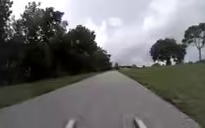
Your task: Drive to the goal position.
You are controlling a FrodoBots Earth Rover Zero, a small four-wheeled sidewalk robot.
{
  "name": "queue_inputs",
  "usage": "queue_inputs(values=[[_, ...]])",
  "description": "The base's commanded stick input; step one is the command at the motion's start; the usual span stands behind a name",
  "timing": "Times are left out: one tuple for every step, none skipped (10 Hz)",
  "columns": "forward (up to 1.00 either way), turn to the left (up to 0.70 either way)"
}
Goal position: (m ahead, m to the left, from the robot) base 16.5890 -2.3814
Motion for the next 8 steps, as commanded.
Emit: queue_inputs(values=[[0.7, 0.0], [0.7, 0.0], [0.7, 0.0], [0.7, 0.0], [0.7, 0.0], [0.7, 0.0], [0.7, 0.0], [0.7, 0.0]])
